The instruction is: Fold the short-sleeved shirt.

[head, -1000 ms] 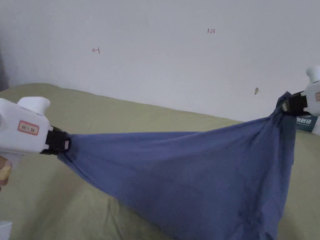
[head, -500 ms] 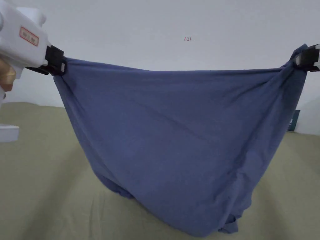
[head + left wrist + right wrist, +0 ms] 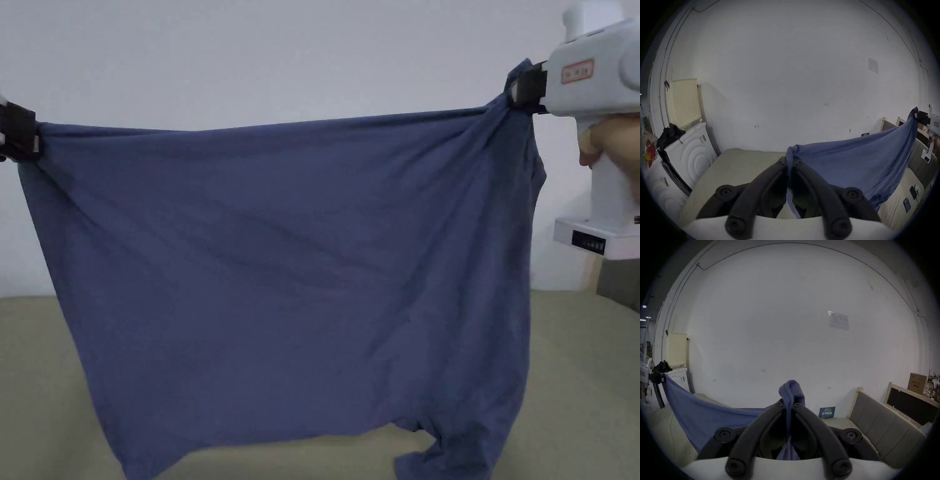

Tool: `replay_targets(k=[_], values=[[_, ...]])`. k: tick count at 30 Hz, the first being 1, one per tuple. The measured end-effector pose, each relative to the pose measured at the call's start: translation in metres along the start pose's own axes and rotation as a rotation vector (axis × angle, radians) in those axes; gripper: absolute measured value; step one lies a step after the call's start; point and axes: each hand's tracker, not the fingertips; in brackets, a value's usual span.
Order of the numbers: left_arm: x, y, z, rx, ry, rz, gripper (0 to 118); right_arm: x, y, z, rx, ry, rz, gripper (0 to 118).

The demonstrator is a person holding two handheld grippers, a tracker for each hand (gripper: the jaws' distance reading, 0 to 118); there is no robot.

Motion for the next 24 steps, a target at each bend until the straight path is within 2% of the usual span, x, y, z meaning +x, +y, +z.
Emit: replay_targets(k=[6,12,16,24], values=[[0.004,0.018,0.013,0.108,0.052,0.025,5,-0.004,0.024,0.000,0.069,0.015,0.003,4],[-0.003,0.008,0.027,0.150,0.069,0.092,5,-0.012,0.024,0.012,0.087,0.050,0.011,4],[-0.006,-0.014,0.037,0.127,0.061,0.100,5,-0.021,0.007,0.026,0.012,0.051,0.040,4],[-0.011,-0.087,0.065,-0.041,-0.017,0.079,5,-0.023,-0.064,0.084,-0.143,0.049,0.021,4]])
